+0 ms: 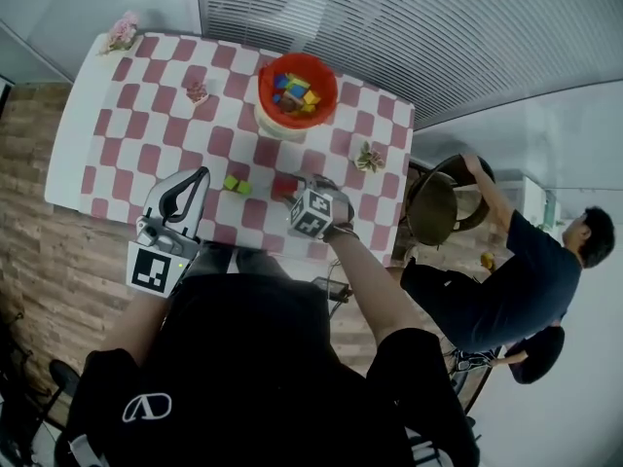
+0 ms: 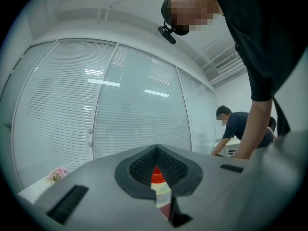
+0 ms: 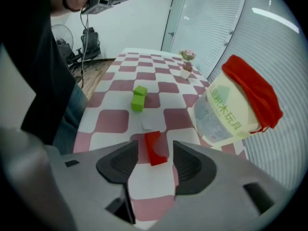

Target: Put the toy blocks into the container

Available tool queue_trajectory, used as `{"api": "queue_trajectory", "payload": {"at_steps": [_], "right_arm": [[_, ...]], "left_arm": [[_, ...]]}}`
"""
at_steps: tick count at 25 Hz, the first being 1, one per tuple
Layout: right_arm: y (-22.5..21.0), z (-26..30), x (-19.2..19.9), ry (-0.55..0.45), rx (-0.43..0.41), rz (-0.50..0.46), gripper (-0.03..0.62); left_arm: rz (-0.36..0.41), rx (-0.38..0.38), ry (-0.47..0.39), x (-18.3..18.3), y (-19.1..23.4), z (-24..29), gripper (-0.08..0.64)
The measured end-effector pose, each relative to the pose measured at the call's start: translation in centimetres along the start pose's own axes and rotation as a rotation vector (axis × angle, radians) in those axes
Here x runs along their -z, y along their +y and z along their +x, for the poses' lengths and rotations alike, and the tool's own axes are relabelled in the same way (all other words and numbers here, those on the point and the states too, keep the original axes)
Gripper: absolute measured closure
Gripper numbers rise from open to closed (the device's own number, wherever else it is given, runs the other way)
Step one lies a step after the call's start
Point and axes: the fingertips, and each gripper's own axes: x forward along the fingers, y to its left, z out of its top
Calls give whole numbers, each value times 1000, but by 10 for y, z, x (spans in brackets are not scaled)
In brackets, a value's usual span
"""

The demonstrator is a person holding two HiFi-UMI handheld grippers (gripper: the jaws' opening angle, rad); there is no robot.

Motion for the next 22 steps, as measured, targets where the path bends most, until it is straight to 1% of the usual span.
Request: {"api": "queue_trajectory", "payload": {"at_steps": [6, 11, 14, 15, 18, 20, 22], "right_arm": [[7, 24, 15, 118, -74, -94, 368], [11, 36, 16, 182, -117, -182, 401], [11, 39, 15, 203, -129, -217, 484], [12, 40, 15, 211, -135, -227, 493], [13, 39, 14, 216, -151, -225, 509], [13, 36, 12, 196, -152, -192, 511], [10, 30, 8, 156, -138, -143, 512]], "left_arm": [[4, -5, 7, 4, -1, 0, 555], [3, -16, 19, 6, -1, -2, 554], [4, -25, 16, 5, -2, -4, 554], [3, -27, 17, 5, -2, -5, 554], [3, -30, 24, 7, -3, -7, 554], [1, -33, 26, 7, -3, -8, 554], [2, -32, 23, 6, -3, -7, 554]]}}
